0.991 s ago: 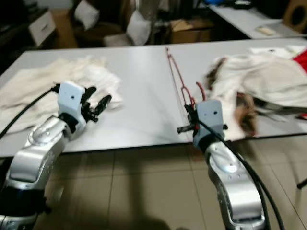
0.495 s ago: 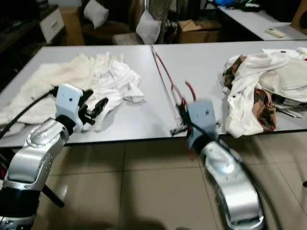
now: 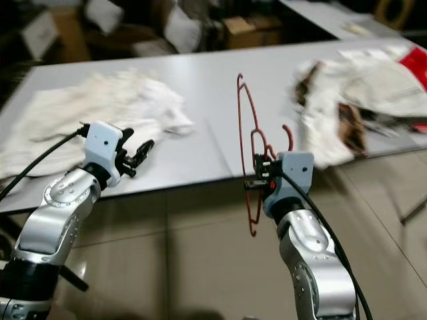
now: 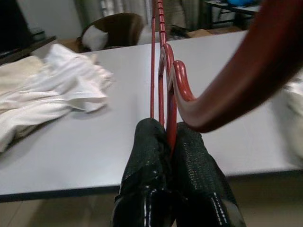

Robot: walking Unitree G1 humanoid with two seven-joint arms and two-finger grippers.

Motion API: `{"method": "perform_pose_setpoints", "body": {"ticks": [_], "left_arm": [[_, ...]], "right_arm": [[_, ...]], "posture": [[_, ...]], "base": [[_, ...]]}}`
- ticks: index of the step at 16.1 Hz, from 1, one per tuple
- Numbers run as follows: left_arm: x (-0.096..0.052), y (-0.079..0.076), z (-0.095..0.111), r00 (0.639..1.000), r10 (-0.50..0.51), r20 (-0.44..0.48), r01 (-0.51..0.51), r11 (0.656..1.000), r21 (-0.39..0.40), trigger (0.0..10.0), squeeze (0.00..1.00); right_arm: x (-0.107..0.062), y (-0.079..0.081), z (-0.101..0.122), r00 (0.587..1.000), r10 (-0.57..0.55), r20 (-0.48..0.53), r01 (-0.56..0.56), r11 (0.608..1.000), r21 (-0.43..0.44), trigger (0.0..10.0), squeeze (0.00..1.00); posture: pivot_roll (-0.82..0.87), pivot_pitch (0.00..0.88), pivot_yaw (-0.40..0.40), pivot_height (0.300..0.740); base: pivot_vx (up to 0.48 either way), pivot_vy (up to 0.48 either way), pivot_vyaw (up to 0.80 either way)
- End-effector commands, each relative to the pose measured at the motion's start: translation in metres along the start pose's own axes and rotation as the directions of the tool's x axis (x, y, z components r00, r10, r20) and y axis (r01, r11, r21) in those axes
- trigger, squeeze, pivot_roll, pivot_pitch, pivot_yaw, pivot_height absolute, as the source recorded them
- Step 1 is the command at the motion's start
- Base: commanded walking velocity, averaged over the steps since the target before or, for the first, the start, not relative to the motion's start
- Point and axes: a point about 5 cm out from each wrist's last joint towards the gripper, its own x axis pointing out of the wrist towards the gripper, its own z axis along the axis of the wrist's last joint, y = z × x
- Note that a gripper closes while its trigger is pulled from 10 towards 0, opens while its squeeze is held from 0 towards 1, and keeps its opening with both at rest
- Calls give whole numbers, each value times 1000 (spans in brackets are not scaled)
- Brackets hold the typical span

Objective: Hang hanger

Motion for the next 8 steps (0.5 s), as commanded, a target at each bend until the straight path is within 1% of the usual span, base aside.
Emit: {"method": "perform_pose_setpoints", "body": {"ticks": [1, 2, 3, 4, 5, 7, 8], "left_arm": [[1, -2, -2, 1000, -8, -7, 8, 1000, -15, 10000, 16], [0, -2, -7, 999, -9, -31, 9, 1000, 0, 10000, 16], [-1, 0, -12, 999, -7, -50, 8, 1000, 22, 10000, 12], [-1, 3, -16, 997, -2, -77, 7, 998, 67, 10000, 16], [-1, 6, -19, 995, 1, -98, 9, 994, 108, 10000, 16], [-1, 6, -19, 995, -6, -96, 16, 995, 99, 10000, 16], [-1, 5, -19, 996, -5, -89, 12, 997, 76, 10000, 0]], "right_arm": [[-1, -9, -4, 999, -27, -17, 27, 1000, 14, 10000, 0], [-2, -9, -12, 997, 1, -79, -5, 999, -43, 10000, 0], [-5, -9, -18, 993, 33, -117, -46, 993, -112, 10000, 0], [-8, -12, -19, 992, 53, -116, -69, 989, -132, 10000, 0], [-10, -18, -15, 993, 59, -100, -68, 993, -95, 10000, 0], [-11, -19, -12, 994, 76, -85, -83, 993, -88, 10000, 0], [-11, -19, -11, 994, 73, -81, -80, 992, -95, 10000, 0]], "posture": [[-146, 0, 78, 740], [-148, 0, 79, 740], [-146, 0, 77, 740], [-145, 0, 76, 740], [-148, 0, 76, 740], [-150, 0, 76, 740], [-157, 0, 75, 740]], "base": [[0, 0, 0], [0, 0, 0], [0, 0, 0], [0, 0, 0], [0, 0, 0], [0, 0, 0], [0, 0, 0]]}}
